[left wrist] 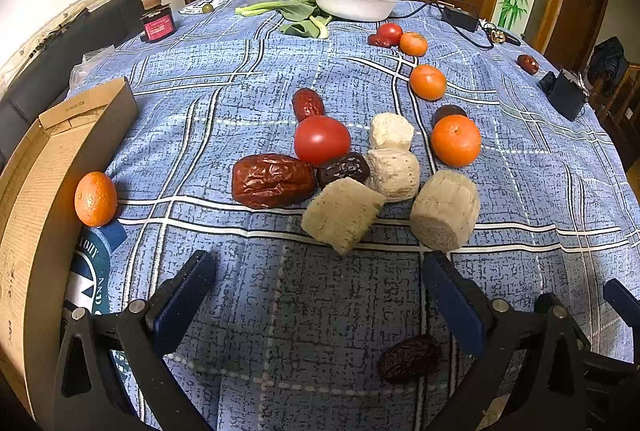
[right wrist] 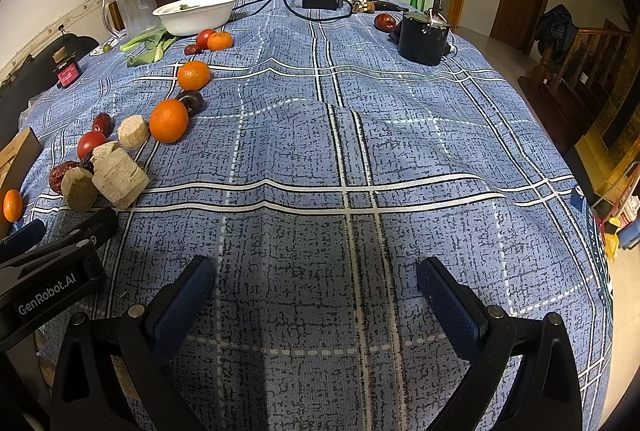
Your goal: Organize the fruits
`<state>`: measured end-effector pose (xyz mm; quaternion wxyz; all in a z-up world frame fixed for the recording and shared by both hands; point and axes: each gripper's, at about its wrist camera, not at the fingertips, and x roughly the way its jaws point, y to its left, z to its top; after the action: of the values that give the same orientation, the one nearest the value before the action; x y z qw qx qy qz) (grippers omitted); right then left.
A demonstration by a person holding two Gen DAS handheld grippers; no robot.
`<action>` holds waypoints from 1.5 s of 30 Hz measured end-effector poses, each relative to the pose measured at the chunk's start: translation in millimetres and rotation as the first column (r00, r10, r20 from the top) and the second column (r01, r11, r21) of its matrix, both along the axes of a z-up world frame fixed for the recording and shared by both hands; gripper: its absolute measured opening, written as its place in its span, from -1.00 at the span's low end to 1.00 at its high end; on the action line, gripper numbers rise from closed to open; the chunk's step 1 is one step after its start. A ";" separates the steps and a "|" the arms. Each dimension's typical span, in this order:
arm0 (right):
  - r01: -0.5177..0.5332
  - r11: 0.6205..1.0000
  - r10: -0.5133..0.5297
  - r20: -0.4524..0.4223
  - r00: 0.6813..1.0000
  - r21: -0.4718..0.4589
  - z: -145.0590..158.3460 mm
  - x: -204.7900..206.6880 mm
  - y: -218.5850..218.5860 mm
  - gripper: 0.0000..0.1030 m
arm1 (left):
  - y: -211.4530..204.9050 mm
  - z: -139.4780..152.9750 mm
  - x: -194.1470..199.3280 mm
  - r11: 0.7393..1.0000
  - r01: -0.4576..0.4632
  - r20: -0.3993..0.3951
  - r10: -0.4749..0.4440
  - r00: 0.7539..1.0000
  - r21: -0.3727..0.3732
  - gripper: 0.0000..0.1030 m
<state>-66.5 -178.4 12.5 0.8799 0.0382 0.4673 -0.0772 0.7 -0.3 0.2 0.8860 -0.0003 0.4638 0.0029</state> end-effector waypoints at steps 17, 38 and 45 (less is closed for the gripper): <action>-0.038 0.999 0.040 -0.087 0.995 0.020 3.2 8.7 -5.2 0.99 | 11.7 13.0 -0.1 0.999 0.032 -0.131 -0.033 0.991 -0.012 0.46; -0.198 0.980 0.197 0.074 0.978 0.008 67.5 -35.5 39.2 0.99 | 37.0 139.5 -80.9 0.997 -0.008 0.164 -0.005 0.986 0.074 0.45; -0.240 0.971 0.239 0.088 0.967 -0.003 73.1 -42.8 52.7 0.99 | 39.3 149.2 -84.9 0.997 -0.002 0.180 -0.012 0.984 0.079 0.45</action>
<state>-109.3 -125.7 85.6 0.9023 -0.0119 0.4297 0.0329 -84.2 39.0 149.4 0.9236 0.0355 0.3811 0.0191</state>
